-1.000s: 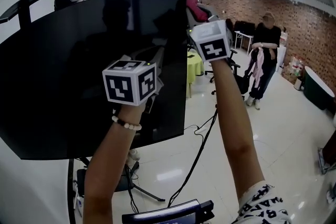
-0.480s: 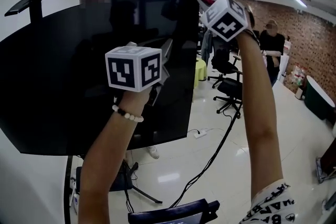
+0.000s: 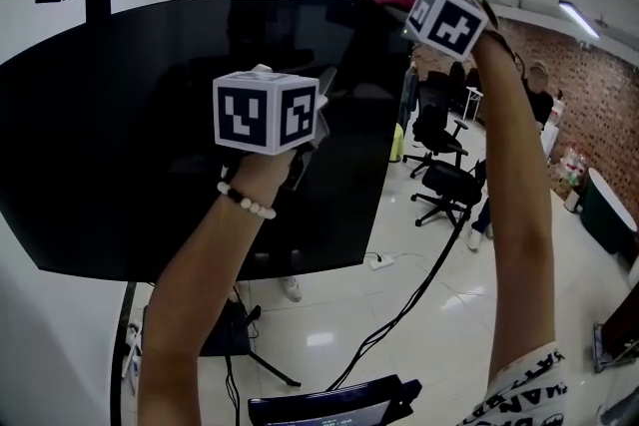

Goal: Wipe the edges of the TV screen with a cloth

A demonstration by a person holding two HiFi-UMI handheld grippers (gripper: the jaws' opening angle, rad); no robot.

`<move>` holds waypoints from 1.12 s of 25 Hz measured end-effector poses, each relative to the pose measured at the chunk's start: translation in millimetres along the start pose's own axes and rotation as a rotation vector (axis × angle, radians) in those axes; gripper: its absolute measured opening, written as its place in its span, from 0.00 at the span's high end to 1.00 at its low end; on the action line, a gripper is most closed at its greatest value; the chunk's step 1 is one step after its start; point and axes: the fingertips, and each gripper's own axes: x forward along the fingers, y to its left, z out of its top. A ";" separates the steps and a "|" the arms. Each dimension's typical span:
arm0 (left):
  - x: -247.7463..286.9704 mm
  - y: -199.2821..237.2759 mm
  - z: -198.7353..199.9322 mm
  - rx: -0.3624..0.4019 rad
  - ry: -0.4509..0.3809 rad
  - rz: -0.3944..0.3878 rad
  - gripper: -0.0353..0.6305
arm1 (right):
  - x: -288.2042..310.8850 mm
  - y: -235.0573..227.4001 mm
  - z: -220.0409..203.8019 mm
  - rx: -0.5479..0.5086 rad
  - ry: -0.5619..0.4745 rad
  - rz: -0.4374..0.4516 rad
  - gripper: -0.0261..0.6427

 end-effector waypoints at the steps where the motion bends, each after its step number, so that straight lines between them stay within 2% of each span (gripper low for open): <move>1: -2.2 4.8 0.2 0.008 0.007 0.011 0.95 | 3.1 1.2 6.0 -0.006 -0.003 0.005 0.87; 7: -17.7 29.3 4.8 0.086 0.060 0.102 0.95 | 9.6 3.5 44.6 -0.046 -0.017 0.049 0.87; 13: -45.8 55.9 12.6 0.125 0.083 0.147 0.95 | 14.6 10.1 115.6 -0.072 -0.056 0.080 0.87; 20: -86.3 82.6 13.2 0.117 0.082 0.155 0.95 | 21.6 22.7 189.0 -0.115 -0.098 0.101 0.87; 28: -175.5 151.1 22.0 0.086 0.079 0.186 0.95 | 36.0 38.5 317.4 -0.128 -0.165 0.067 0.87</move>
